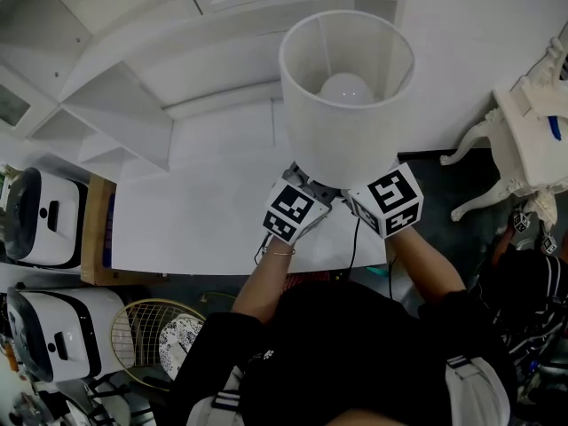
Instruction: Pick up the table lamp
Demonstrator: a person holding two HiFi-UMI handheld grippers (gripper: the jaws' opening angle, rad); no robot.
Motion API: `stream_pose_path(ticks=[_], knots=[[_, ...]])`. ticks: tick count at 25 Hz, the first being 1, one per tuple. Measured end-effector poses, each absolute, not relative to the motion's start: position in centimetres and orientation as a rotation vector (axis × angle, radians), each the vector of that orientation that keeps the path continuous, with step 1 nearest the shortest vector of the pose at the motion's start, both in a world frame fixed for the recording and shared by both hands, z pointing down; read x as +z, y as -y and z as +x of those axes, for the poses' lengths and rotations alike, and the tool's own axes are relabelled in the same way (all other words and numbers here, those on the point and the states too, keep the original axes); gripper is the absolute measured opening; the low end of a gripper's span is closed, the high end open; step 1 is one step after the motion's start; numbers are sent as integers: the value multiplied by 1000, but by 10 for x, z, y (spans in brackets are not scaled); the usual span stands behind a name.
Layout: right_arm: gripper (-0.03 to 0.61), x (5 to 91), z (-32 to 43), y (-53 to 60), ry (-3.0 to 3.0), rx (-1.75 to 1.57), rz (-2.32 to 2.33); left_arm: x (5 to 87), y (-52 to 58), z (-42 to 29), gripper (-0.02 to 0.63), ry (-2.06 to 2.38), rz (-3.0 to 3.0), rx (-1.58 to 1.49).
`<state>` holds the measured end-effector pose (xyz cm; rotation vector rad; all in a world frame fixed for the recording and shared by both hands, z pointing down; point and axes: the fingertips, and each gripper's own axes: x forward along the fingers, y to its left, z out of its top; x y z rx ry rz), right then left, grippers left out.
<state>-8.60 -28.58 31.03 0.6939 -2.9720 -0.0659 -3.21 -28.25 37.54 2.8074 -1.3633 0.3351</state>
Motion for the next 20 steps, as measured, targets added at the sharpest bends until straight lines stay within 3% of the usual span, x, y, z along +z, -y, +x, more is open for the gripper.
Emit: stream_pose_path(ticks=[20], knots=[[23,306,-98,275,3002,-53,621,371,274,-45,115,1414,2785,362]])
